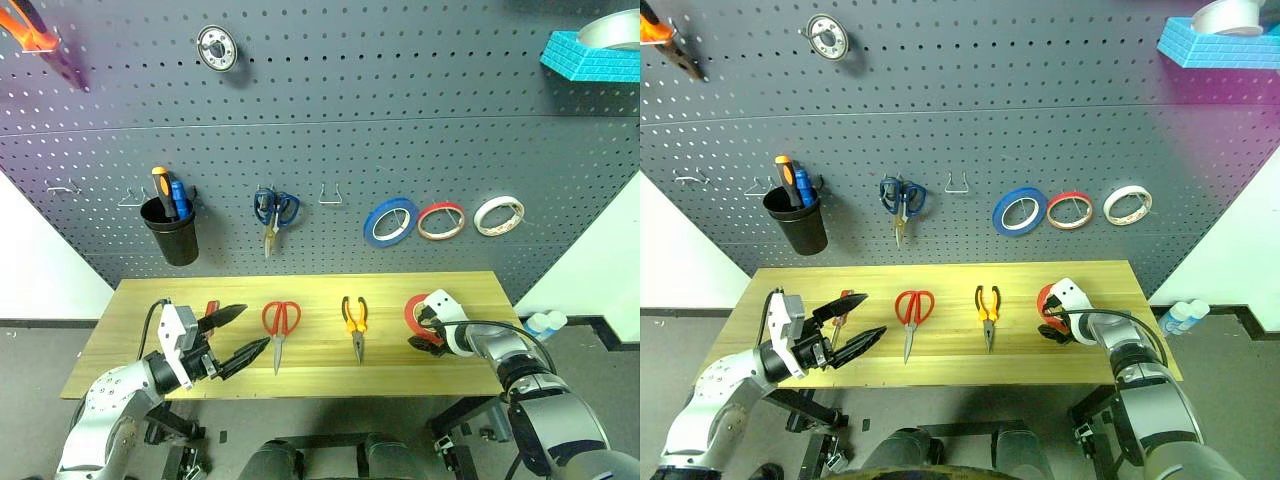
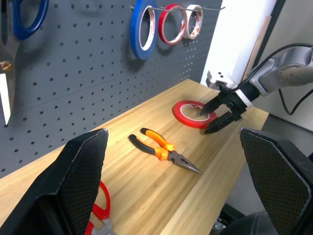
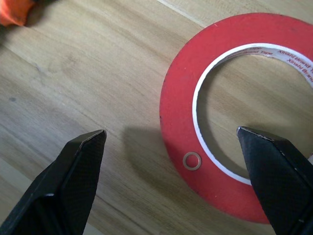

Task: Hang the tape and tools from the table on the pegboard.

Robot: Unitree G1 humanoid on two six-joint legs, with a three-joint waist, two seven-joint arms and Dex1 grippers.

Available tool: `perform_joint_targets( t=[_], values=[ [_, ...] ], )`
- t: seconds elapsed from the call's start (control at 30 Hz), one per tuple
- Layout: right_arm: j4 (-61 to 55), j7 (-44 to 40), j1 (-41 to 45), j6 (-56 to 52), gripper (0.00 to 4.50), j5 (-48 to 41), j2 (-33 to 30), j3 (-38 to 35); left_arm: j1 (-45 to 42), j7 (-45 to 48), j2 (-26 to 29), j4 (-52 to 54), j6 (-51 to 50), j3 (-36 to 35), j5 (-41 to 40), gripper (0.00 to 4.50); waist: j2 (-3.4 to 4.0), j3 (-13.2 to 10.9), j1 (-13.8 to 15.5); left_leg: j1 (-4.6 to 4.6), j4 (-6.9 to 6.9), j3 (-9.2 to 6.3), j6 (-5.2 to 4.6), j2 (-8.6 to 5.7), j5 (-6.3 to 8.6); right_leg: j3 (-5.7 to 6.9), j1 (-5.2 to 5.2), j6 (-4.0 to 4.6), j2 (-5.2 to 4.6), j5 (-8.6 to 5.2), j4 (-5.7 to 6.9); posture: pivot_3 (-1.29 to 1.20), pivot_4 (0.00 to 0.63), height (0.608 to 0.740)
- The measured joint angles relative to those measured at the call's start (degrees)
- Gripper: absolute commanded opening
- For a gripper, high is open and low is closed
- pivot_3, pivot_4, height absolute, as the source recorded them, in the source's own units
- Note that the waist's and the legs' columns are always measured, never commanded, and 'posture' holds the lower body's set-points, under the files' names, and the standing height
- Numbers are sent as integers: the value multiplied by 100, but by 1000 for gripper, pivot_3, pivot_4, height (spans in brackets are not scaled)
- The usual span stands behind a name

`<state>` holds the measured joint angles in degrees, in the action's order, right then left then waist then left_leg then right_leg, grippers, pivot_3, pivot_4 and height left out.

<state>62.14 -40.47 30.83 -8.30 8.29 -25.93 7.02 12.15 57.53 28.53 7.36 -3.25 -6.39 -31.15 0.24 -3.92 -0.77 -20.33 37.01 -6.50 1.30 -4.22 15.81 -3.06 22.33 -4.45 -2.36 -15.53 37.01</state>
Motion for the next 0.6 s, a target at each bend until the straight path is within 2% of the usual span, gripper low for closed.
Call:
perform_joint_targets(
  t=[0.13,0.2,0.23,0.53,0.57,0.6],
  values=[
    [36,101,-19,75,4500,184,1,160,48,97,-9,-96,100,-1,4,4482,0,-8,2,-1,0,0,0,0,0,0,0,0,-1,0,-1,35,54,740],
    [46,171,-18,153,4097,230,3,209,50,106,-21,-150,157,-1,21,4500,-2,-10,0,0,0,0,0,0,0,0,0,0,-1,0,-1,36,56,740],
    [50,194,-16,192,3878,262,4,236,51,109,-34,-166,167,-1,31,4500,-4,-11,0,0,0,0,0,0,0,0,-1,0,-1,0,-1,36,56,740],
    [101,414,13,441,885,505,5,467,52,142,-41,-171,240,-1,64,4500,-24,-24,11,1,0,-3,0,0,0,0,-3,2,-2,-2,-2,41,57,740],
    [109,409,18,460,657,512,4,476,52,147,-41,-173,251,-1,66,4500,-27,-26,10,1,0,-3,0,0,0,0,-3,2,-2,-2,-2,40,58,740],
    [116,407,22,481,655,521,1,492,51,159,-41,-188,259,-1,66,4500,-27,-27,9,1,0,-3,0,0,0,0,-3,3,-2,-3,-2,41,58,740]
  ],
)
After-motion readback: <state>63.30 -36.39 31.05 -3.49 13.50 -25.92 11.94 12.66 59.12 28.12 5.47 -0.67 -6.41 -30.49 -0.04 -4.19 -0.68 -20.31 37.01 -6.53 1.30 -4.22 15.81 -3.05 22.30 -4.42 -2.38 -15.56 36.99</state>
